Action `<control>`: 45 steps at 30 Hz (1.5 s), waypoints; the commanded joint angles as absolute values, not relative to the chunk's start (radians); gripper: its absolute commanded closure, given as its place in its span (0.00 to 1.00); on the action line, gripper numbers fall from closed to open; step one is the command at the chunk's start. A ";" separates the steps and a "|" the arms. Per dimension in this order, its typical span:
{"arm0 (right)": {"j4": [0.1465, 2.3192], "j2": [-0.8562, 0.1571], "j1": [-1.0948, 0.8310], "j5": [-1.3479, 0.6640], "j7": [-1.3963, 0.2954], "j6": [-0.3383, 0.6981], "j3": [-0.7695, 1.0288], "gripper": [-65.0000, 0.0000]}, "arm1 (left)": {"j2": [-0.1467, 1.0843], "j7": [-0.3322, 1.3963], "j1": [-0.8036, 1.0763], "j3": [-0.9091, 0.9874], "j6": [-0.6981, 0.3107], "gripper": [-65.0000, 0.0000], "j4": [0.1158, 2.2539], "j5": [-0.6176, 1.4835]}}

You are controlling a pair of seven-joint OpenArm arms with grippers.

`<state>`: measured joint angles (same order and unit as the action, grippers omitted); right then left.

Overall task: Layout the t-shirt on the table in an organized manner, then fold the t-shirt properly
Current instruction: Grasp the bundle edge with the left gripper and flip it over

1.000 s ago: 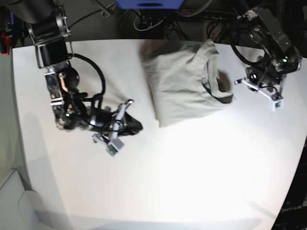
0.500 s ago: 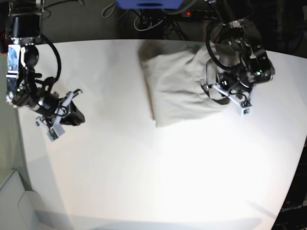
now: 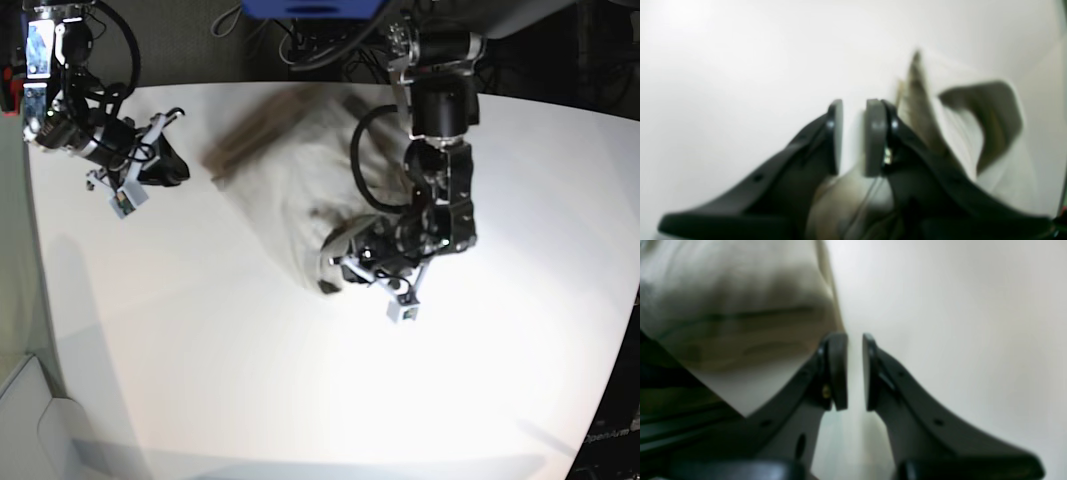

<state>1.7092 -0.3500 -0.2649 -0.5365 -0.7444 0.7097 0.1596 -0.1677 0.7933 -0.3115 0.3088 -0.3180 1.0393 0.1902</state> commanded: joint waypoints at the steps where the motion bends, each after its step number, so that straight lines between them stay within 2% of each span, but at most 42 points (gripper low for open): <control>1: 1.725 -0.369 -0.254 -0.555 -0.717 0.698 0.171 0.88 | -0.157 0.774 -0.364 0.312 -0.314 0.81 1.041 0.186; 6: 1.721 -0.374 -0.248 -0.553 -0.717 0.698 0.171 0.88 | -0.157 0.805 -0.424 0.320 -0.314 0.81 1.092 0.186; 9: 1.721 -0.377 -0.243 -0.553 -0.713 0.698 0.173 0.88 | -0.079 0.921 -0.409 0.328 -0.314 0.81 1.213 0.186; 15: 1.610 -0.389 -0.162 -0.553 -0.710 0.698 0.171 0.88 | 0.002 1.194 -0.231 0.437 -0.314 0.81 1.484 0.179; 22: 1.491 -0.375 -0.050 -0.553 -0.710 0.698 0.140 0.88 | -0.033 1.274 -0.007 0.512 -0.314 0.81 1.662 0.185; 29: 1.491 -0.338 -0.054 -0.553 -0.710 0.698 0.076 0.88 | -0.157 1.185 0.021 0.509 -0.314 0.81 1.590 0.180; 36: 1.500 -0.337 -0.082 -0.556 -0.710 0.698 -0.041 0.88 | -0.157 1.061 -0.093 0.509 -0.314 0.81 1.412 0.185; 45: 1.595 -0.363 -0.166 -0.556 -0.708 0.698 -0.035 0.89 | -0.157 0.952 -0.231 0.510 -0.314 0.81 1.205 0.186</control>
